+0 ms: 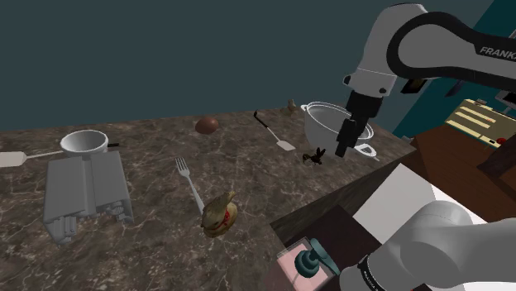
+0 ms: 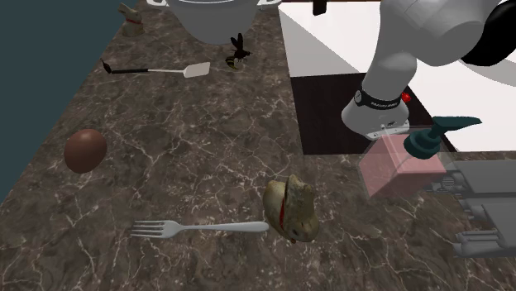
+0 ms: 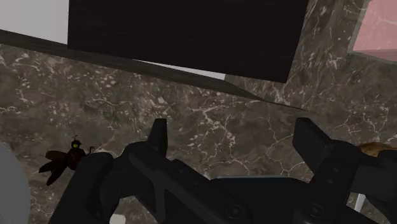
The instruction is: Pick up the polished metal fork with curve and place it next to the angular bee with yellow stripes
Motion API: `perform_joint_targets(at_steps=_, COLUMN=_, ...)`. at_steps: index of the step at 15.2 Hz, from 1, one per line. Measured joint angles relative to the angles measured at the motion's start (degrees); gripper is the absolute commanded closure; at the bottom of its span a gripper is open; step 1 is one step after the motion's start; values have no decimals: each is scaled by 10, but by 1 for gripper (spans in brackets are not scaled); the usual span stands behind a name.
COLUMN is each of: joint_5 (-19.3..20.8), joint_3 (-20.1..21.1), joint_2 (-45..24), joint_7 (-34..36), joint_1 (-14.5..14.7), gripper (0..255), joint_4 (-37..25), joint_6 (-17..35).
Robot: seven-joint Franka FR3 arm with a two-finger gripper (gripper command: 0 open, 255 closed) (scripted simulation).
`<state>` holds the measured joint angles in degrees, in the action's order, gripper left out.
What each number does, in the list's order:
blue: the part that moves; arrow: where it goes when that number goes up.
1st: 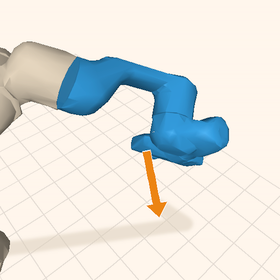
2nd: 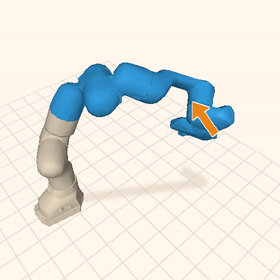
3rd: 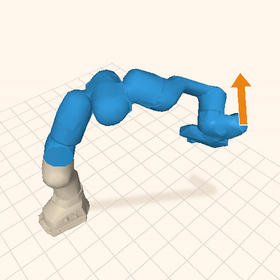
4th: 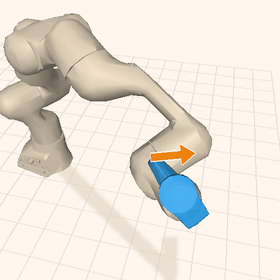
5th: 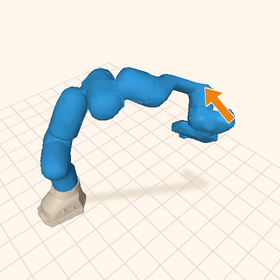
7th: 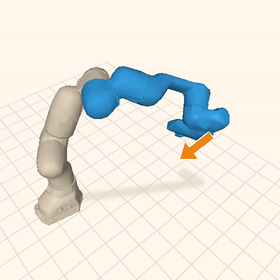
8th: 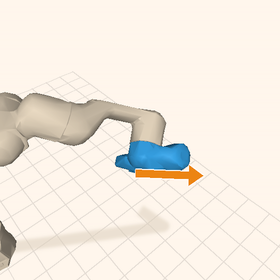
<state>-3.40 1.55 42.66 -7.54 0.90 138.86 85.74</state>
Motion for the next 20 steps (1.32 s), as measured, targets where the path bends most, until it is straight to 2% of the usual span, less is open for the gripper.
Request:
perform_joint_targets(at_steps=4, joint_5=-17, joint_3=21, joint_2=-18, joint_7=26, joint_1=6, gripper=0, joint_4=6, joint_6=33)
perform_joint_targets(at_steps=12, joint_5=-64, joint_3=107, joint_2=-122, joint_7=131, joint_1=25, gripper=0, joint_4=-6, joint_6=164)
perform_joint_targets(at_steps=16, joint_5=-71, joint_3=146, joint_2=-181, joint_7=183, joint_1=30, gripper=0, joint_4=-24, joint_6=227)
perform_joint_targets(at_steps=20, joint_5=-60, joint_3=183, joint_2=-256, joint_7=238, joint_1=29, gripper=0, joint_4=-57, joint_6=286)
